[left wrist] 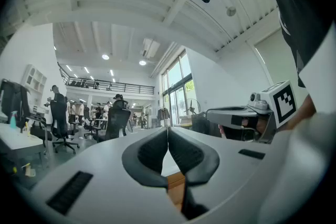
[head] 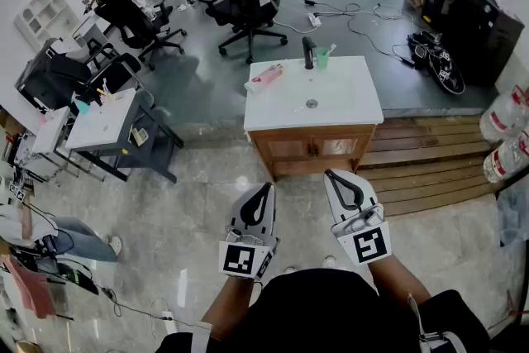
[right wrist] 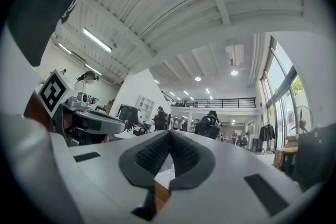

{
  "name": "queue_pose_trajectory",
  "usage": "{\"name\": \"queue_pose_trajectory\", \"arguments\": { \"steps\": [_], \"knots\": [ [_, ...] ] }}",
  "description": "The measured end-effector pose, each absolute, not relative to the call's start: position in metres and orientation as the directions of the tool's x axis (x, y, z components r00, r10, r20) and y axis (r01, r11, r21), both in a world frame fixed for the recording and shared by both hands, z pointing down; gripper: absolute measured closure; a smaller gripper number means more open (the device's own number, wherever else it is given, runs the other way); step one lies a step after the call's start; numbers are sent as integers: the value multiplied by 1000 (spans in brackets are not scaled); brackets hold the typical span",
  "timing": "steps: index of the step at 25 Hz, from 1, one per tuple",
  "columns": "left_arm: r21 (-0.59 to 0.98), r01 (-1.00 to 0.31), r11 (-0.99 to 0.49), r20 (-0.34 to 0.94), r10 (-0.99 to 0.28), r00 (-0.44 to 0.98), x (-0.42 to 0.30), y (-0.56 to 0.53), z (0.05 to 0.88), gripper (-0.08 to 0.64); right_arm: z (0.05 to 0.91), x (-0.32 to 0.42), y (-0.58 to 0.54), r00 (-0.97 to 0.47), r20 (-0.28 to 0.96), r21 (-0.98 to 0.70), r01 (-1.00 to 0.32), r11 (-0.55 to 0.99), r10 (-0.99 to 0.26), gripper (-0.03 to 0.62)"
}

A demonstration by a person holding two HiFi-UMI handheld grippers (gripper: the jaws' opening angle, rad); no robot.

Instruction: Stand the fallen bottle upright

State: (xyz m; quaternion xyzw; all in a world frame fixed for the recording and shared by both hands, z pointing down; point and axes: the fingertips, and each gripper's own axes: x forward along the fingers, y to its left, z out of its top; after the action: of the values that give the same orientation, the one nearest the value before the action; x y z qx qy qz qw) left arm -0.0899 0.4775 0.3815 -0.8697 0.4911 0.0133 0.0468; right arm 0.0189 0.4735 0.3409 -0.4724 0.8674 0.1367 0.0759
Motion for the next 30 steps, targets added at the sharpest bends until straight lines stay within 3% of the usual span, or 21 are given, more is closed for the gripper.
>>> {"name": "queue_pose_trajectory", "arguments": {
  "steps": [11, 30],
  "knots": [
    [-72, -856, -512, -61, -854, 516, -84, 479, 381, 540, 341, 23, 477, -548, -260, 164, -837, 523, -795, 580],
    [-87, -896, -436, -28, -898, 440, -23, 473, 388, 540, 352, 92, 464, -590, -283, 117, -804, 583, -756, 578]
  ]
}}
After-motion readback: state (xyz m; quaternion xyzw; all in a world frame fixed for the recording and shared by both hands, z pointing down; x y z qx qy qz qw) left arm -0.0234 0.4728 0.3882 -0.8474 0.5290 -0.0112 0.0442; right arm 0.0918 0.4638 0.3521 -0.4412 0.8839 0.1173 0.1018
